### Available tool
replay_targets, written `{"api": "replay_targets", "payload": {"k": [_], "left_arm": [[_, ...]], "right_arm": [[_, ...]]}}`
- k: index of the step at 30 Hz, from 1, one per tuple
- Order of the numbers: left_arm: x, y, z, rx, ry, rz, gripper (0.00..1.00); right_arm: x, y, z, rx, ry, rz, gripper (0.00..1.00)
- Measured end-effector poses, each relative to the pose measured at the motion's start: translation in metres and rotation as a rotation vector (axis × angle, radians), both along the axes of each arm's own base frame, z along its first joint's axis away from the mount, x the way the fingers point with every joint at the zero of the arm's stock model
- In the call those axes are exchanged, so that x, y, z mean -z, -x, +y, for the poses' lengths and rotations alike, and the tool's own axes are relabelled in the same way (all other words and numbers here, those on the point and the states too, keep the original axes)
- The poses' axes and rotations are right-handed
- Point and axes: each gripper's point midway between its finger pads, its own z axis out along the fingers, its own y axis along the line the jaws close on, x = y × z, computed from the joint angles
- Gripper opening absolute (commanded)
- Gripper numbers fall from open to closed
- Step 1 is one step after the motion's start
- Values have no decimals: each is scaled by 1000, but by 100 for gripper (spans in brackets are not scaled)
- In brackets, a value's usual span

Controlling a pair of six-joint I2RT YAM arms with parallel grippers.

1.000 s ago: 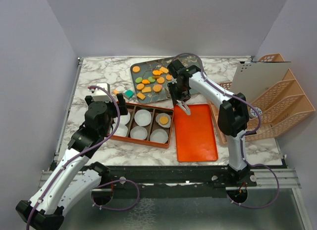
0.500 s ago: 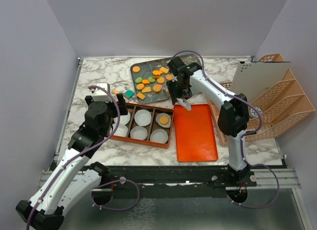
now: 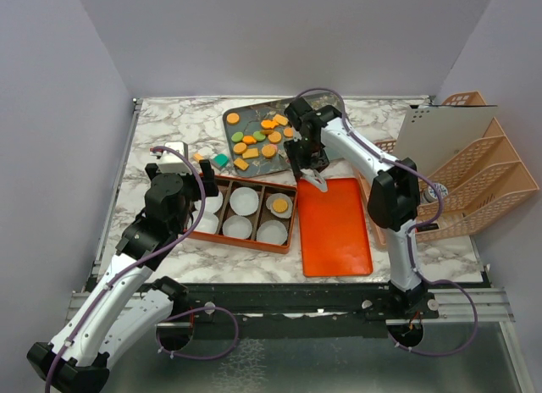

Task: Pack the cookies

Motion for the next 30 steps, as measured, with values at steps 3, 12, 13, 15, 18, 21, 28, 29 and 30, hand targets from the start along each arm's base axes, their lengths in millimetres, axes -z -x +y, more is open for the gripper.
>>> {"api": "replay_targets", "payload": {"k": [3,12,13,15,18,21,28,29,30], "left_arm": [[0,0,0,0,0,-1,98],[-1,0,0,0,1,-3,98],[-1,0,0,0,1,-3,98],[-1,0,0,0,1,-3,98],[-1,0,0,0,1,-3,98],[-1,0,0,0,1,-3,98],[0,0,-2,8,0,-2,98],[0,0,-3,10,0,-3,98],[0,1,-4,13,-1,-3,98]], "right_arm": [[7,2,-1,0,14,21,62],[2,-1,0,0,14,22,61],[1,-1,1,0,12,19,60],[-1,-3,5,-2,-7,22,60],[0,-3,7,4,-22,33,57],[3,-1,9,20,-35,54,56],[6,4,9,58,-34,81,55],[6,5,8,63,-32,86,55],[6,6,8,68,-30,91,55]]}}
